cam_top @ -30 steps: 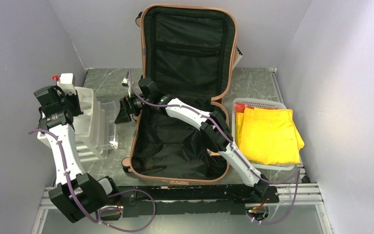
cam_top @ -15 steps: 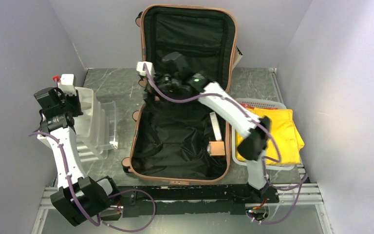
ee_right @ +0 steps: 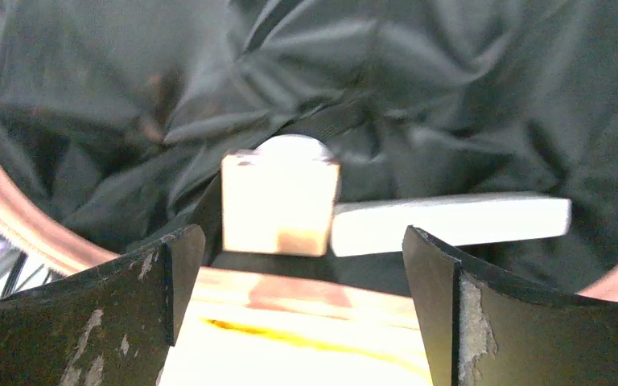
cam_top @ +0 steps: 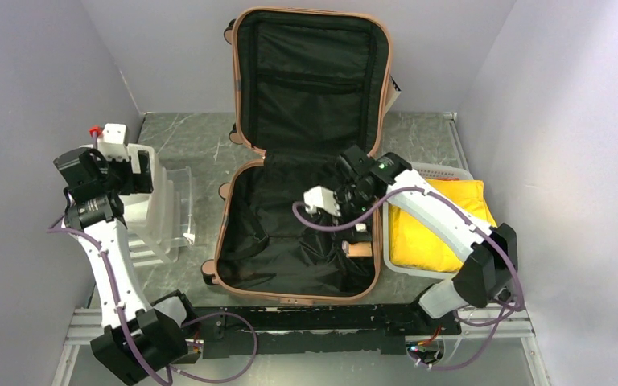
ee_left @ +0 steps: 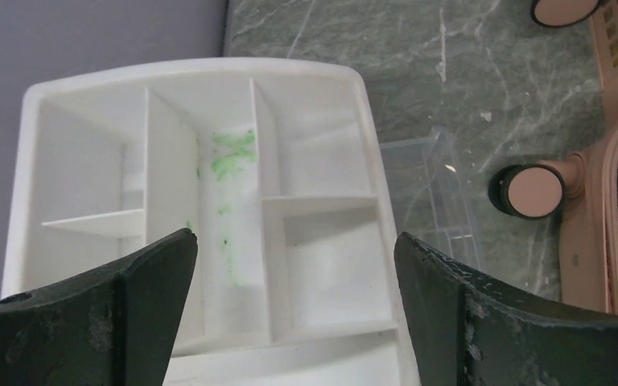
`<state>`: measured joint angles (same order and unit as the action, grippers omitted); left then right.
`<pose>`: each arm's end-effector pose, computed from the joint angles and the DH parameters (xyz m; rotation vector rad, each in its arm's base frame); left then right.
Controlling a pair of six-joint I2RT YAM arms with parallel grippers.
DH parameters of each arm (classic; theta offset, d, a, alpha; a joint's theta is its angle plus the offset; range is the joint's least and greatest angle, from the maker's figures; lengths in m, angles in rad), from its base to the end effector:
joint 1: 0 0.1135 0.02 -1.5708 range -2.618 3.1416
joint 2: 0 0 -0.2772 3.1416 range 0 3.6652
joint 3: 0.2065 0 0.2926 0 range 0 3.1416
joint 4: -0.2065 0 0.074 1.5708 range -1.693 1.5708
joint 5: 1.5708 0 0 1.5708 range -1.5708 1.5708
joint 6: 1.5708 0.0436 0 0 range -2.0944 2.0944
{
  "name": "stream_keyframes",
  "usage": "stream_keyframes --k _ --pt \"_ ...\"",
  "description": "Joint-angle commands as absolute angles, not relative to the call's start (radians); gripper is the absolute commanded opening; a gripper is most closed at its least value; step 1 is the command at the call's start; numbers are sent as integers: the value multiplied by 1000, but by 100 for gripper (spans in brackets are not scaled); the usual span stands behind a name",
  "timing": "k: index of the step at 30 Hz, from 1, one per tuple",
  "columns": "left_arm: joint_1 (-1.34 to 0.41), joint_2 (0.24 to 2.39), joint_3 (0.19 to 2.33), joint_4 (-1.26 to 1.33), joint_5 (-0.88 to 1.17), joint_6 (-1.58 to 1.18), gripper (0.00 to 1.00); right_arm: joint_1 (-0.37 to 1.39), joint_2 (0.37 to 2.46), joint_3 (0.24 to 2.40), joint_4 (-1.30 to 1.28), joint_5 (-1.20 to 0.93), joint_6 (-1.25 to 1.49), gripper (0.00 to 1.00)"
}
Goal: Open, take out, and arrange the luggage
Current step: Open the drawer in the storage box, then pick up the personal item from the luggage.
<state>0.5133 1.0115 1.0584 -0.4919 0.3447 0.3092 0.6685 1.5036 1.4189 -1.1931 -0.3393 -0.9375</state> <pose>0.2337 0.1148 0.3723 0.0147 1.9925 0.1836 0.2461 0.2129 0.3154 -2.0475 1.8791 0.4166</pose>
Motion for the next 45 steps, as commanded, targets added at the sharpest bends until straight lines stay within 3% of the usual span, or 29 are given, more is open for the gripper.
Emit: stream_keyframes --k 1,10,19,33,36,39,40,45 --pt "510 974 1080 -566 421 346 96 678 1374 1278 -1229 -256 -1020 100" --pt "526 921 1002 -542 529 320 96 682 1366 1082 -1015 -212 -1026 100" --pt "552 898 968 -532 558 334 96 690 1465 1125 -1017 -303 -1012 100" --pt "562 892 965 -529 565 334 96 716 1463 1028 -927 -255 -898 99" --pt "564 893 965 -532 565 336 96 716 1469 1032 -912 -247 -870 88" --pt "564 891 963 -532 566 336 96 716 1487 1073 -920 -239 -825 53" --pt "563 891 963 -531 566 335 96 716 1495 1089 -929 -238 -814 45" --pt "568 888 960 -529 576 333 96 733 1501 1189 -977 -257 -783 40"
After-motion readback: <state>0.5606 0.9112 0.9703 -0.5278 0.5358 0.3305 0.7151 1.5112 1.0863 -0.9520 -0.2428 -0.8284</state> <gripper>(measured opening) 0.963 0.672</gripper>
